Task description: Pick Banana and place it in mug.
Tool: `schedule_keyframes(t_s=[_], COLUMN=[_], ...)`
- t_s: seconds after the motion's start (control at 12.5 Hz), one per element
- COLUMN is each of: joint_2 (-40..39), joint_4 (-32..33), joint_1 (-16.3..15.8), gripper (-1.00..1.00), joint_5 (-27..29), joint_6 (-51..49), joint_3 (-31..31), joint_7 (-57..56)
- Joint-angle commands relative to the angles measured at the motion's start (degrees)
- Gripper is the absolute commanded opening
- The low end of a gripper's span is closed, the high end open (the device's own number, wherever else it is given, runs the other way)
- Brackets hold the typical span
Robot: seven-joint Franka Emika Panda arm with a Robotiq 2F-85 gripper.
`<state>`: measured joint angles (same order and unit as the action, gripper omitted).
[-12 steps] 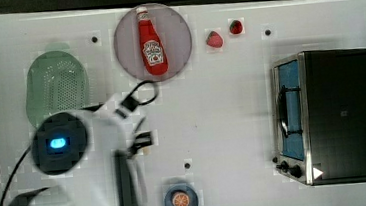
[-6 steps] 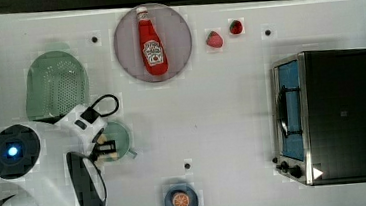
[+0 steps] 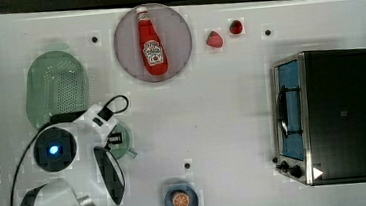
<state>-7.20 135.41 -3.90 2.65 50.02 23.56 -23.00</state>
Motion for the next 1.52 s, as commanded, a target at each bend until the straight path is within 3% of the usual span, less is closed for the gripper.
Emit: schedule_keyframes(t_s=[0.08,0.56,0.88,1.12,1.52], joint_2=[-1.14,-0.49,8.24,16.39,22.56], joint_4=[0.12,-0.15,-0.27,-2.67,-14.71], joint_1=[1.25,1.22,2.33,3.67,5.45], gripper=[-0.29,0.99,1.0,1.0,1.0], joint_5=[0.21,0.22,0.34,0.33,0.13], joint_6=[0.63,0.61,-1.82,-8.3,-32.02], joint_3=[0.02,0.18,-2.62,-9.27,-22.51], joint_7=[4.36,4.48,4.47,4.47,4.48])
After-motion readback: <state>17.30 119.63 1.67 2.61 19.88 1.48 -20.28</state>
